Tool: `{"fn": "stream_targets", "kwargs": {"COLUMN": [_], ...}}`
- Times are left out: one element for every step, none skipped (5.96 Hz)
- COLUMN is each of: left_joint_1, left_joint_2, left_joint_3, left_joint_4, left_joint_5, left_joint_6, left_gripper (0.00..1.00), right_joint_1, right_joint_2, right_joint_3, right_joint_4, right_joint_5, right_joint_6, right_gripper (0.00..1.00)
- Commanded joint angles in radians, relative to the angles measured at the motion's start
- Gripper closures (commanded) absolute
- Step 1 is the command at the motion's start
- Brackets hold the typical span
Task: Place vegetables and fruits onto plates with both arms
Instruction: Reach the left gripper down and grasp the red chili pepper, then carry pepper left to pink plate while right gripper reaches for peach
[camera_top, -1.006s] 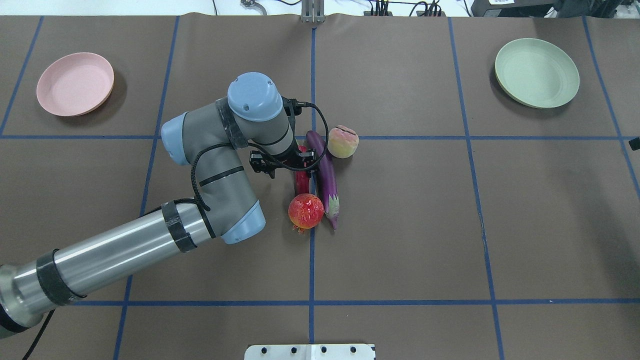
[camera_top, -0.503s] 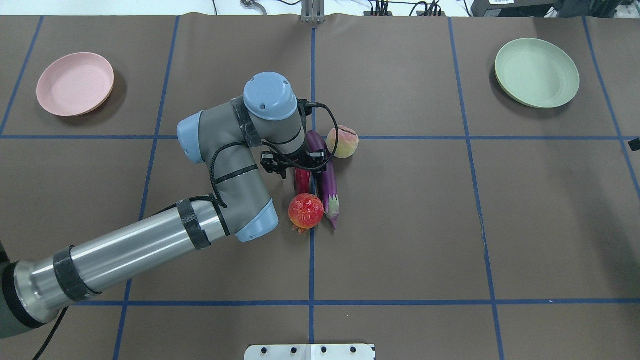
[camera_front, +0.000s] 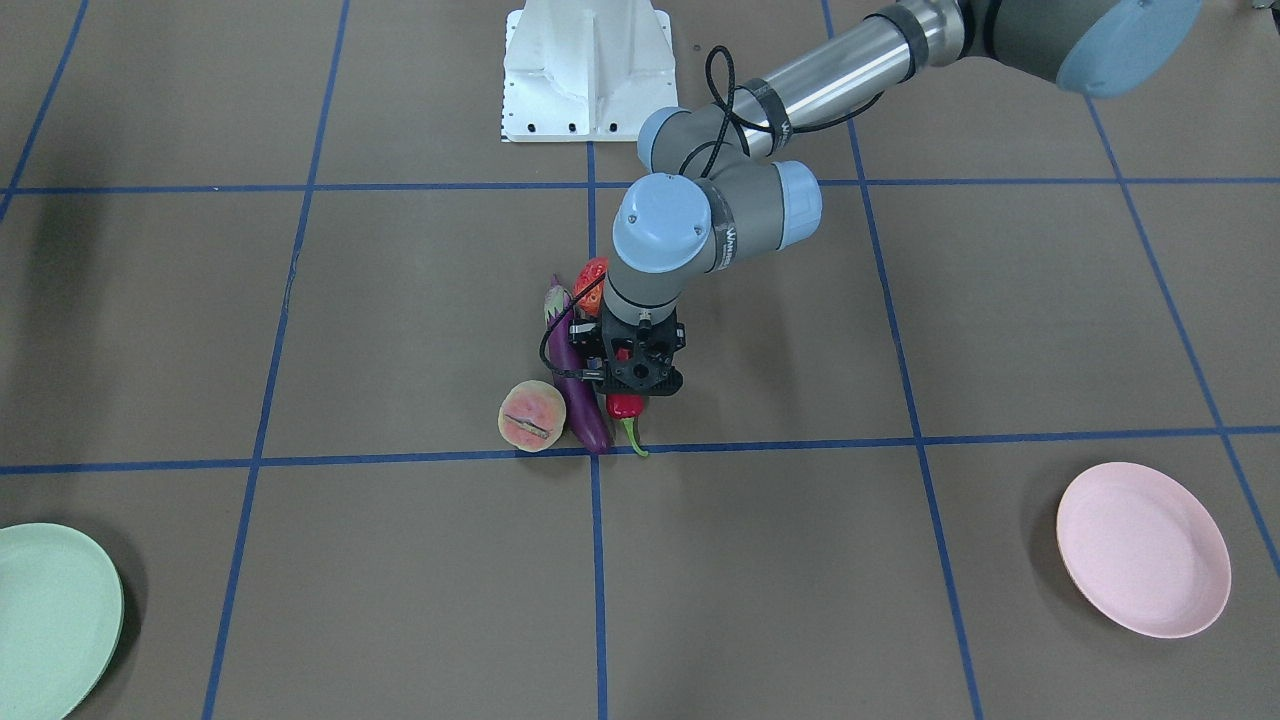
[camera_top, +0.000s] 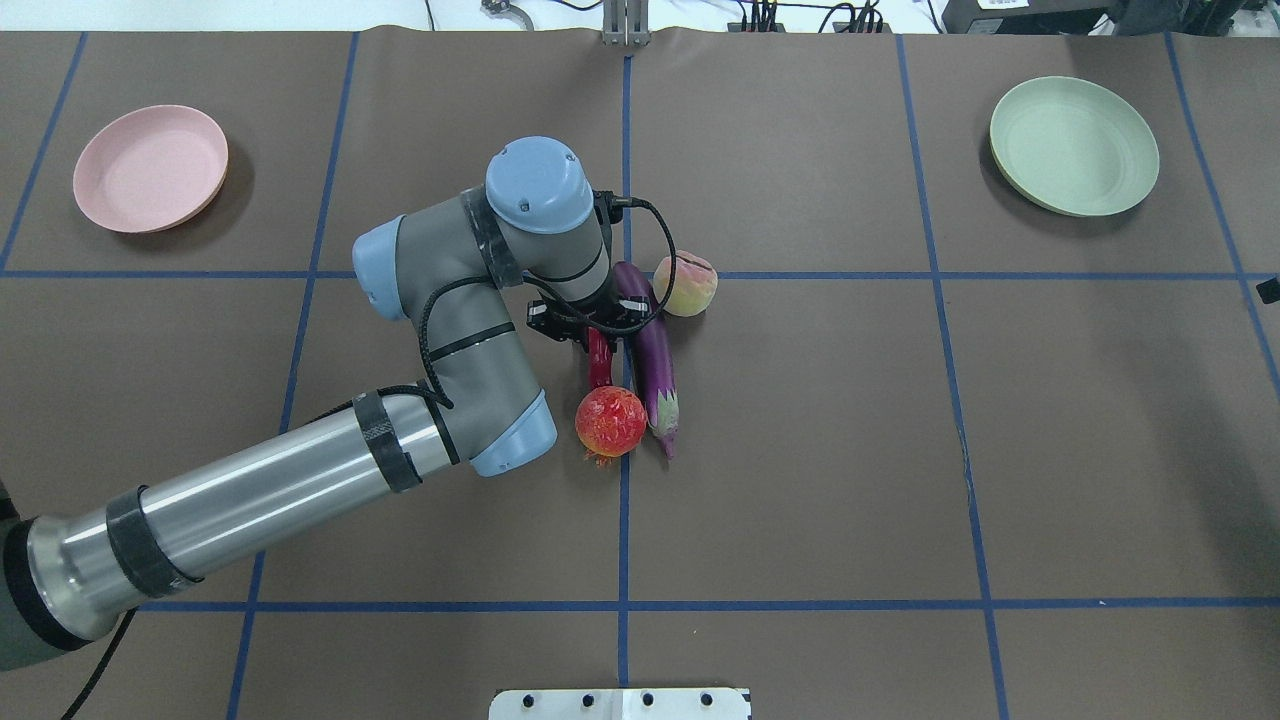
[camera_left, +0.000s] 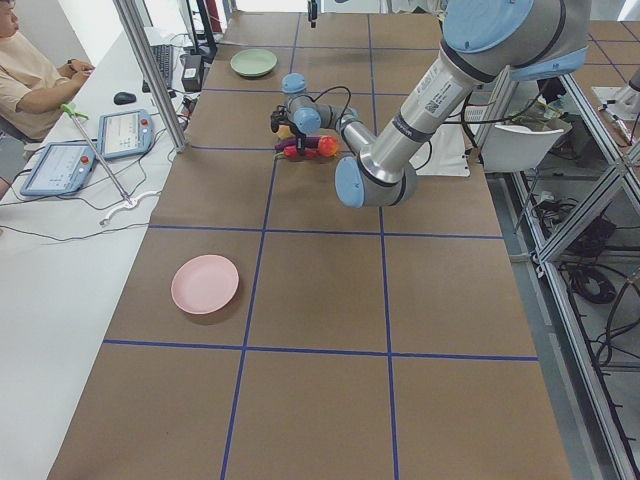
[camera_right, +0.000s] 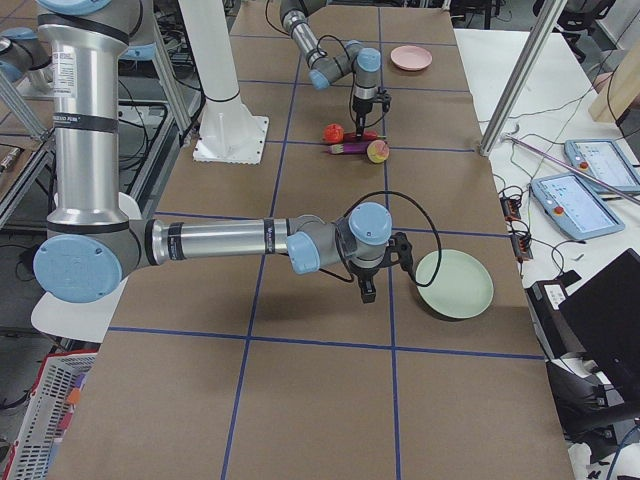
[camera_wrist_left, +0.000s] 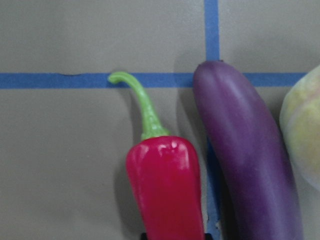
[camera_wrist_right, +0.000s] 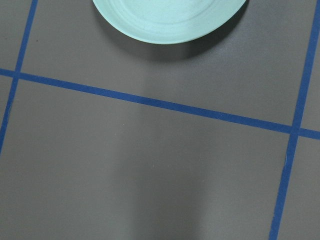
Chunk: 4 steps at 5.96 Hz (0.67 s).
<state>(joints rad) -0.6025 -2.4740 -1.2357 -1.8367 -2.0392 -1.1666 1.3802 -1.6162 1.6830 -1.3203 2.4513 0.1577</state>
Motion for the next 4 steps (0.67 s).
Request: {"fn": "stream_targets", "kwargs": {"left_joint_1": [-0.098,-0.174,-0.238,-0.306], "left_joint_2": [0.03,0.088,0.171,0.232], "left_joint_3": [-0.024,-0.027,-0.033,-0.034], "left_joint_4": [-0.009,-0.015,-0.045,-0.056], "left_joint_5": [-0.009,-0.013,-0.021,-0.056], "left_joint_6": [0.001,0.027,0.17,0.283], "left_gripper": [1.0,1.0,1.0,1.0], "right_joint_1": [-0.027,-0.082,-0.154,-0.196], "right_joint_2": [0.034,0.088,0.155,0.227], "right_joint_3": [0.006,0.004,-0.009,-0.009], "right_joint_4": [0.0,0.001,0.0,0.0], "right_joint_5": [0.002,-0.002,-0.017,-0.029], "right_joint_6": [0.022,0.127,0.214,0.323], "right_gripper": [0.0,0.0,0.0,0.0]}}
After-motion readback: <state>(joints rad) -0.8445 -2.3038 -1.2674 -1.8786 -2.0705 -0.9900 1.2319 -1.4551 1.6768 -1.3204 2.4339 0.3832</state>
